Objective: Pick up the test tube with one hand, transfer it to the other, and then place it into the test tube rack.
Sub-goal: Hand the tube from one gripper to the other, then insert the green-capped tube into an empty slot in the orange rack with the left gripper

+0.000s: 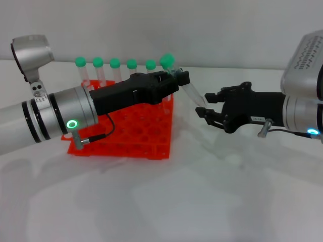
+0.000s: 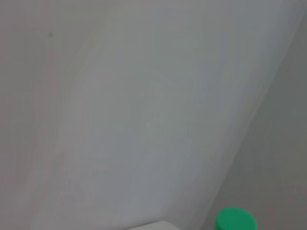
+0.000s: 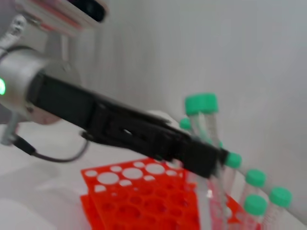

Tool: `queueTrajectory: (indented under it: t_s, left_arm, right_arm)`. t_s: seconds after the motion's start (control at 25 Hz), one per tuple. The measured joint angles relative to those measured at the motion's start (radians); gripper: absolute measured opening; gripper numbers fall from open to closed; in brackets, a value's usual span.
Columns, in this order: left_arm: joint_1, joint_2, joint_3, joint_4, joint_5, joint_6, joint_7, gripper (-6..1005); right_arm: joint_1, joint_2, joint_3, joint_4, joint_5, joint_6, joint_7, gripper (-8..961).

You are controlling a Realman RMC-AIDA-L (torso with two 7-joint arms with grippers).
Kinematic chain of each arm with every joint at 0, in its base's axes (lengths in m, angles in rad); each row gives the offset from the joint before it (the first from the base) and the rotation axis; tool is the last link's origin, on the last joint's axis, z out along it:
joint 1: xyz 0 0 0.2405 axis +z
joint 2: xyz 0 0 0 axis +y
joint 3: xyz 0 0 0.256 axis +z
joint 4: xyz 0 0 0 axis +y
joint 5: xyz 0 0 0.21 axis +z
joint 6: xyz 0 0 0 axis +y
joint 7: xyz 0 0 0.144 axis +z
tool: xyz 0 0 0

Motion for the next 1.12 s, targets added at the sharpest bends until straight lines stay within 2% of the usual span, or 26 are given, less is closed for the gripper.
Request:
queueTrajectory:
  t_s: [0.16, 0.36, 0.52, 0.64, 0.76, 0.88, 1.12]
  left_arm:
    - [0.009, 0.0, 0.0, 0.018, 0.0, 0.0, 0.002, 199]
    - [0.045, 0.0, -0.012, 0.06, 0.0, -0.002, 0.041, 201]
    - [0.111, 0.0, -0.049, 0.129, 0.0, -0.011, 0.062, 202]
    - [0.193, -0.013, -0.076, 0.206, 0.0, -0.045, 0.095, 204]
    - [0.285, -0.041, -0.099, 0.302, 0.0, -0.112, 0.118, 205]
    - [0.34, -0.058, -0.104, 0.359, 0.002, -0.171, 0.126, 206]
    - [0.333, -0.062, -0.104, 0.363, 0.006, -0.277, 0.133, 209]
  right_arm:
    - [0.002, 0.0, 0.029, 0.04, -0.008, -0.012, 0.014, 364]
    - [-0.009, 0.0, 0.089, 0.085, -0.006, -0.013, 0.012, 598]
    - [-0.028, 0.0, 0.128, 0.104, -0.002, -0.013, 0.007, 670]
    - [-0.052, 0.0, 0.144, 0.106, 0.0, -0.013, 0.007, 724]
    - [-0.063, 0.0, 0.151, 0.111, 0.001, -0.014, 0.007, 778]
    - [-0.066, 0.0, 0.152, 0.123, 0.001, -0.016, 0.007, 816]
    - [-0.055, 0.0, 0.148, 0.151, 0.002, -0.012, 0.004, 855]
